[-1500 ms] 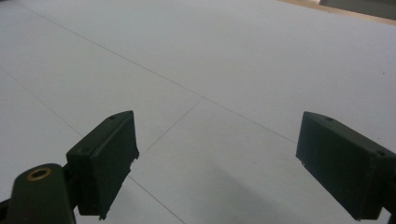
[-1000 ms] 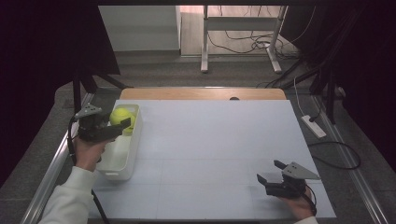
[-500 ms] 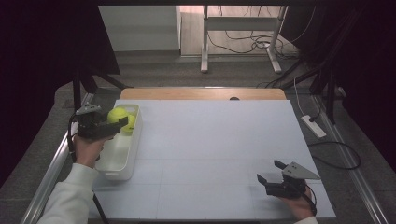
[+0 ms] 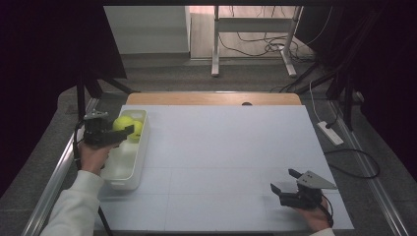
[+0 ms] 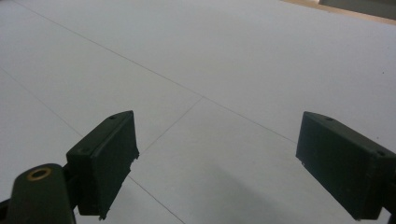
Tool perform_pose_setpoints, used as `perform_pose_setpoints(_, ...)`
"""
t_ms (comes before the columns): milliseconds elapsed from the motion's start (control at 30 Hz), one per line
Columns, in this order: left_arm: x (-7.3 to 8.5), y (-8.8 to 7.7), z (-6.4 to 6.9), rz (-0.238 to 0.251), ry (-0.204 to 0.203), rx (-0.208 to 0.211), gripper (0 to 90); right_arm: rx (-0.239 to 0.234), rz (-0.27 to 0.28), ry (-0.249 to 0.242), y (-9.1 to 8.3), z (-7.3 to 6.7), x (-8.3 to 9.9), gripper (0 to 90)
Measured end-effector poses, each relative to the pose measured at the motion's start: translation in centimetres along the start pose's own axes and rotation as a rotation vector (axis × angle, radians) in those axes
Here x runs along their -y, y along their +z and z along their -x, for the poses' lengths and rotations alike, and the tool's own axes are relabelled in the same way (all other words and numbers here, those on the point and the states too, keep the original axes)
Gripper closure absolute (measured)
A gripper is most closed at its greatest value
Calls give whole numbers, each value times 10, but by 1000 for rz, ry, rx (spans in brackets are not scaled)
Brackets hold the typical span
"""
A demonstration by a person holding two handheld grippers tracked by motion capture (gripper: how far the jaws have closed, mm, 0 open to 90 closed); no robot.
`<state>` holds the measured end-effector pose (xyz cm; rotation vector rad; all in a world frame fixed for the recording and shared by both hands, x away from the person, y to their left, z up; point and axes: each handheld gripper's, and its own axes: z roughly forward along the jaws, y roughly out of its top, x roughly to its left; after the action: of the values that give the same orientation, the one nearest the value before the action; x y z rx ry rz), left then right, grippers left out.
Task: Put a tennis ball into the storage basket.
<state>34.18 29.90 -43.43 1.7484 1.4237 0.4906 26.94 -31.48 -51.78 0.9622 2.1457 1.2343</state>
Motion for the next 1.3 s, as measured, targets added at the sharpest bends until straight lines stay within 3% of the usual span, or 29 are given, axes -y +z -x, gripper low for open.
perform_pose_setpoints(900,3,21,1,-165,40,-22,265,1,-2,-2,0,0,0,123)
perform_pose_setpoints(1300,3,21,2,-172,39,-20,265,3,0,0,0,0,0,123)
